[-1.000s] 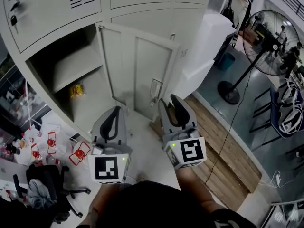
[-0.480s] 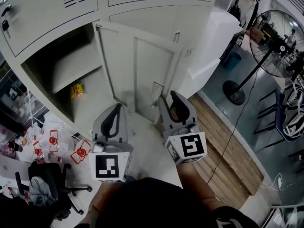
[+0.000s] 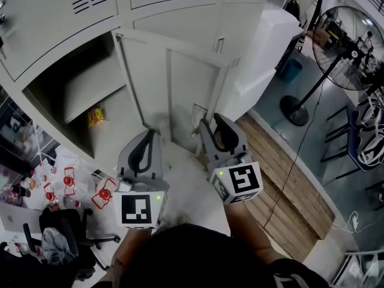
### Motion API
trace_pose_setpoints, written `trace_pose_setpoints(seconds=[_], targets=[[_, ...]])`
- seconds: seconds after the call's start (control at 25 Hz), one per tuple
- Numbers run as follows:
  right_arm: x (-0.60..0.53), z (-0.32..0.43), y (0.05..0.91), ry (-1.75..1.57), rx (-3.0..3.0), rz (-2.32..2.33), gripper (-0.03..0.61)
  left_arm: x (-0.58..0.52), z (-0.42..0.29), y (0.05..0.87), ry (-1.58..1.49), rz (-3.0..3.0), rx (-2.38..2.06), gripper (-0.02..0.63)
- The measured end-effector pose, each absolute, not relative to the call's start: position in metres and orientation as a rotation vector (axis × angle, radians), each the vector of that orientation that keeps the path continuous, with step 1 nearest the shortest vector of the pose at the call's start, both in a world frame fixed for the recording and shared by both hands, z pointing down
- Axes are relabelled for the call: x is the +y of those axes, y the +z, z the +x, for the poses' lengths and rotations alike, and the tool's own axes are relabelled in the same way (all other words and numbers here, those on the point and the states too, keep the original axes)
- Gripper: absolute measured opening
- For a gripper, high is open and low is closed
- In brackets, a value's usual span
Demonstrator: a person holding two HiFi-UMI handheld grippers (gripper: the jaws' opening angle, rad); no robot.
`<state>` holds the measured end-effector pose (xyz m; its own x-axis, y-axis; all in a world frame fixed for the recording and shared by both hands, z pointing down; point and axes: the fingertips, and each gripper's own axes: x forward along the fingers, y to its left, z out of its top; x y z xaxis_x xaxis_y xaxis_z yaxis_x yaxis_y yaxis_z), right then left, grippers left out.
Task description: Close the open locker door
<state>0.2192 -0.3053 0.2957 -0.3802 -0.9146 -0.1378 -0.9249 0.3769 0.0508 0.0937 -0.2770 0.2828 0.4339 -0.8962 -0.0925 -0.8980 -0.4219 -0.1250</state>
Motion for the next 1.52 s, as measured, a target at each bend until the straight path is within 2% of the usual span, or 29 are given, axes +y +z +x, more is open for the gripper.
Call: trace_pose_setpoints(seconds=[0.2, 0.4, 1.52], targets=[[-0.309, 0.220, 0.295, 0.182, 2.539, -1.700, 0.130, -0.280, 0.093, 0.283, 0.006, -2.529, 1.586, -0.002], [-0.309, 0.220, 0.296, 0.167, 2.535, -1.690, 0.100, -0.280, 0.091, 0.283, 0.005, -2.531, 1.586, -0.002], [-0.265, 0.176, 0.295, 0.179, 2.461, -1.784, 0.098, -0.240, 0.025, 0.279, 0.018, -2.448, 1.687, -0.002]])
